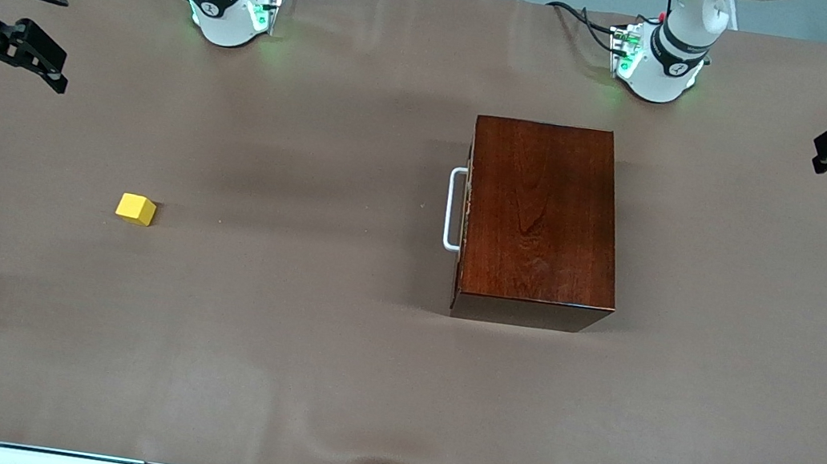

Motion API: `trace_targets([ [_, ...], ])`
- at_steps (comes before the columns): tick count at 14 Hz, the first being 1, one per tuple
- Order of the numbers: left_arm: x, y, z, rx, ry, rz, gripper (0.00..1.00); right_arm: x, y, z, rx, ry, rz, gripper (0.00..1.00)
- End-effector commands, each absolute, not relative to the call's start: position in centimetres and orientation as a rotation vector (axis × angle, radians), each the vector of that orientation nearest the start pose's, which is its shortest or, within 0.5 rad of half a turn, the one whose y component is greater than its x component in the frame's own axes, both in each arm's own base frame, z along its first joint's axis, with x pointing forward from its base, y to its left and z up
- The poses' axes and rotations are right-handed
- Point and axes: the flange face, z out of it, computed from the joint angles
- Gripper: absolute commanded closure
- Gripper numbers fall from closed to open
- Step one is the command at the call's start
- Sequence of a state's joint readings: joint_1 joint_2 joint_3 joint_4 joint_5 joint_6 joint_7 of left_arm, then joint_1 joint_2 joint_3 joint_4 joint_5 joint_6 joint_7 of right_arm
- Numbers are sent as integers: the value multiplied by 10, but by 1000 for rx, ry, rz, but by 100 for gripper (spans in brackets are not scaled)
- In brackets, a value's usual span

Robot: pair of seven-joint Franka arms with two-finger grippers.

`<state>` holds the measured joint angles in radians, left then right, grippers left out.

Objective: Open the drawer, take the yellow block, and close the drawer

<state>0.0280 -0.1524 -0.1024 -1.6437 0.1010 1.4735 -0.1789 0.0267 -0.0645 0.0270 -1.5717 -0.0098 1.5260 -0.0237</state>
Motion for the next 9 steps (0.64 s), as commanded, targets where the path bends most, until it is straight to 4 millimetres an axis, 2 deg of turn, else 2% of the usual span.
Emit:
trace_targets([
  [1, 489, -36, 666, -3088, -87, -34, 0, 529, 32, 659, -3131, -140, -41, 0],
  [6, 495, -45, 669, -3130, -38, -34, 0, 530, 28, 658, -3127, -124, -33, 0],
  [9, 495, -44, 668, -3130, -16, -29, 0, 530, 28, 657, -3126, -119, -29, 0],
])
